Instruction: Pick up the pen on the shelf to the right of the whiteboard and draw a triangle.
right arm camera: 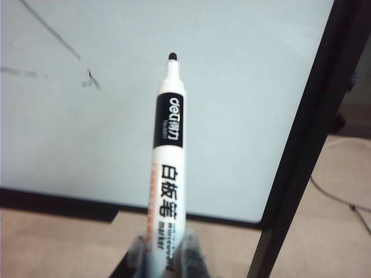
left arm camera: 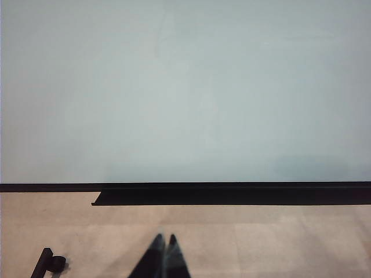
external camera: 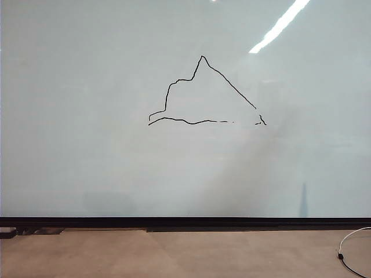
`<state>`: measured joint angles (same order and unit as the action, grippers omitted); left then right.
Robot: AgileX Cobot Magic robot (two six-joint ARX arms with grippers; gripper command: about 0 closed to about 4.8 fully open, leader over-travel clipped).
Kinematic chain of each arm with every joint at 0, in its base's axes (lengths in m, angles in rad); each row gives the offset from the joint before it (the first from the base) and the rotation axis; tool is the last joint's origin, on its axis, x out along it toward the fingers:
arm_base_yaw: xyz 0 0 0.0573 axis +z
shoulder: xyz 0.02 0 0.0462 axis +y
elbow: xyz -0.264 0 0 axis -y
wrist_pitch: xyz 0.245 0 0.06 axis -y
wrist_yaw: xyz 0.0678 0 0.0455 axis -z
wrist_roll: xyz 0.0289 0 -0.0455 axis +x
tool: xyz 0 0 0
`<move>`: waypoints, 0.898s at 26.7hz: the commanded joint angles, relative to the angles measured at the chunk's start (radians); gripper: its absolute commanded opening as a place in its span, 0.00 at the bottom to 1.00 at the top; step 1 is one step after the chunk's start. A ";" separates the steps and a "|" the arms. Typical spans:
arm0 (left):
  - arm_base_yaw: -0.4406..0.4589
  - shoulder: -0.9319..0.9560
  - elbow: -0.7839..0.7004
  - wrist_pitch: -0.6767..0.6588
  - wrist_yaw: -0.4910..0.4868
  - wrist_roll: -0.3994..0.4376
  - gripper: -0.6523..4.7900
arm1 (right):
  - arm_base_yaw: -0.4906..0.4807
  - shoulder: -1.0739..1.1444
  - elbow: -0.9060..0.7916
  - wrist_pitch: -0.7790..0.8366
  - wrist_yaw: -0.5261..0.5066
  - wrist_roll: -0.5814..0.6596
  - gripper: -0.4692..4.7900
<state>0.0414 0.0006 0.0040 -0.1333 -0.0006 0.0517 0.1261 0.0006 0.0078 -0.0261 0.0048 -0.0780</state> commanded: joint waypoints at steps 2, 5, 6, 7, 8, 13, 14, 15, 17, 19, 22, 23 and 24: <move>0.000 0.000 0.003 0.007 0.004 0.000 0.11 | 0.000 0.000 -0.003 0.080 0.085 -0.006 0.08; 0.000 0.000 0.003 0.007 0.004 0.000 0.11 | 0.000 0.000 -0.003 0.110 0.162 -0.009 0.08; 0.000 0.000 0.003 0.007 0.004 0.000 0.11 | 0.000 0.000 -0.003 0.110 0.161 -0.009 0.08; 0.000 0.000 0.003 0.007 0.004 0.000 0.11 | 0.000 0.000 -0.003 0.109 0.159 -0.009 0.08; 0.000 0.000 0.003 0.007 0.004 0.000 0.11 | 0.001 0.000 -0.003 0.109 0.156 -0.009 0.08; 0.000 0.000 0.003 0.007 0.004 0.000 0.11 | 0.001 0.000 -0.004 0.109 0.150 -0.010 0.08; 0.000 0.000 0.003 0.007 0.004 0.000 0.11 | 0.001 0.000 -0.004 0.109 0.150 -0.011 0.08; 0.000 0.000 0.003 0.007 0.004 0.000 0.11 | 0.001 0.000 -0.004 0.109 0.150 -0.013 0.08; 0.000 0.000 0.003 0.007 0.004 0.000 0.11 | 0.001 0.000 -0.004 0.109 0.142 -0.013 0.08; 0.000 0.000 0.003 0.007 0.004 0.000 0.11 | 0.001 0.000 -0.004 0.109 0.129 -0.013 0.08; 0.000 0.000 0.003 0.007 0.004 0.000 0.11 | 0.001 0.000 -0.004 0.109 0.129 -0.012 0.08; 0.000 0.000 0.003 0.007 0.004 0.000 0.11 | 0.000 0.000 -0.004 0.107 0.136 -0.012 0.09; 0.000 0.000 0.003 0.007 0.004 0.000 0.11 | 0.000 0.000 -0.004 0.103 0.138 -0.012 0.09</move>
<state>0.0414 0.0002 0.0040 -0.1333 -0.0006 0.0517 0.1253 0.0006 0.0078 0.0628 0.1356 -0.0883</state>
